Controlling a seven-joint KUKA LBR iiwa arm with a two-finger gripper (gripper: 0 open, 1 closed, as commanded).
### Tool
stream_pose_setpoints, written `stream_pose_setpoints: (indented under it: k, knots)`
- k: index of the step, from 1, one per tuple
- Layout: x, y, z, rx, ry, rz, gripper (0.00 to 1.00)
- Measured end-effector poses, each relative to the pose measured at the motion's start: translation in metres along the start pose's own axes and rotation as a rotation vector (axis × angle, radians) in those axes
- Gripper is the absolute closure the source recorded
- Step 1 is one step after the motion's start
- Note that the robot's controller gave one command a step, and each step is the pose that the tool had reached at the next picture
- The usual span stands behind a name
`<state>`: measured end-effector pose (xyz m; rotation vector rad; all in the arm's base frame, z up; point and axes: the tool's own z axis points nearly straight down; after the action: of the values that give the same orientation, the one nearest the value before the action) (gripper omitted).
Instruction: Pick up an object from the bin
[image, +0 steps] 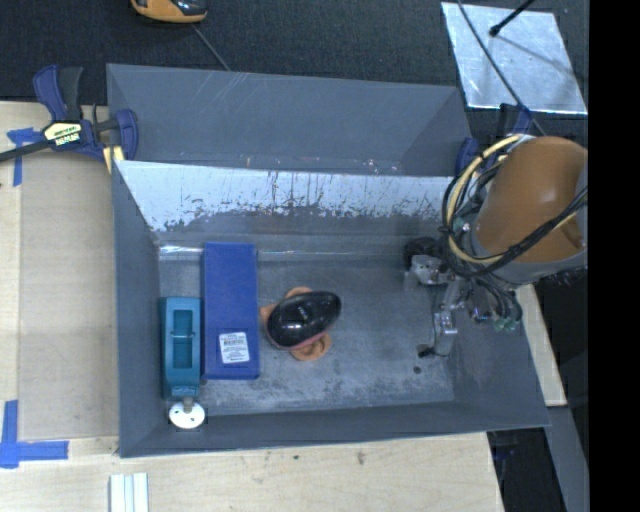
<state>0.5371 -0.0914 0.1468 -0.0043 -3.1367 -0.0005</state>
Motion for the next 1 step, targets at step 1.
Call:
stream_pose_setpoints:
  k: [1]
  knots:
    - [-0.0019,0.0002,-0.0044,0.001,-0.008,-0.002,0.00]
